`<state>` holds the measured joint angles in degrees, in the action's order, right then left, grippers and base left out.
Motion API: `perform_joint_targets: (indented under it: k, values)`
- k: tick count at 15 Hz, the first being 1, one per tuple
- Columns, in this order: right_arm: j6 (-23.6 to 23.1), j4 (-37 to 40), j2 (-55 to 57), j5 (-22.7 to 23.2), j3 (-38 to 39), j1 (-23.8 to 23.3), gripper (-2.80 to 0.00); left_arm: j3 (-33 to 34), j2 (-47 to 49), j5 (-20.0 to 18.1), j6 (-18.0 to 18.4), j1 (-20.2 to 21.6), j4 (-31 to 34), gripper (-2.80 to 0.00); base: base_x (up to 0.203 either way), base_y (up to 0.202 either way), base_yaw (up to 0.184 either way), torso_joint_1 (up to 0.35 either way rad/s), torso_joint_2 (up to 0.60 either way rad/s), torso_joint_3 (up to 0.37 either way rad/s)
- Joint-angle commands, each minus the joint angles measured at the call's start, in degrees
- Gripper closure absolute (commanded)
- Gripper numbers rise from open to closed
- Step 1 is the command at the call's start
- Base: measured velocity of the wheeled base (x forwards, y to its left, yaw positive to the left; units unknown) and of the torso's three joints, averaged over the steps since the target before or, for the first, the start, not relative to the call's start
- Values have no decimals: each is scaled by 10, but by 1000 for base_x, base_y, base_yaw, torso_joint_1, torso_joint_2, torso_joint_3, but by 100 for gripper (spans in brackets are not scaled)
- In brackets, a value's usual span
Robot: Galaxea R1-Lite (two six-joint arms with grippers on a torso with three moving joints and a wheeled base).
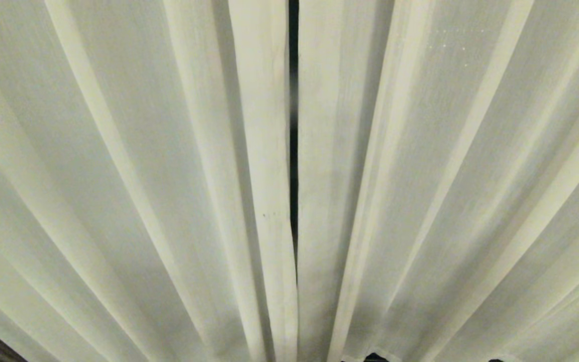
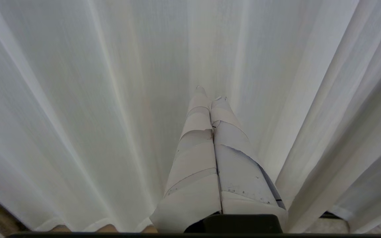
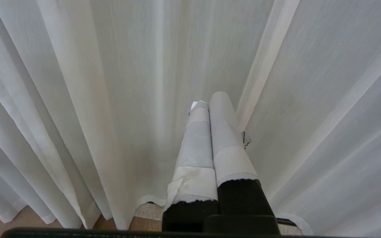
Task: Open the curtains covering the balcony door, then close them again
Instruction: Pull the outer curtains open on both sides
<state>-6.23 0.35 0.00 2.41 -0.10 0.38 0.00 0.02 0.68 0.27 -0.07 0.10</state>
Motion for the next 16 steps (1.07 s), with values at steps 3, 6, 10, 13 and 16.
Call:
perform_joint_targets:
  k: [3,6,10,13,16]
  values:
    - [0,0,1,0,1,0,0,0,0,0,-1,0,0,0,0,0,0,0,0,0]
    - [0,0,1,0,0,0,0,0,0,0,-1,0,0,0,0,0,0,0,0,0]
    - [0,0,1,0,0,0,0,0,0,1,-1,0,0,0,0,0,0,0,0,0]
    - [-1,0,1,0,0,1,0,0,0,1,-13,-1,0,0,0,0,0,0,0,0]
    - [0,0,1,0,0,0,0,0,0,1,-17,-1,0,0,0,0,0,0,0,0]
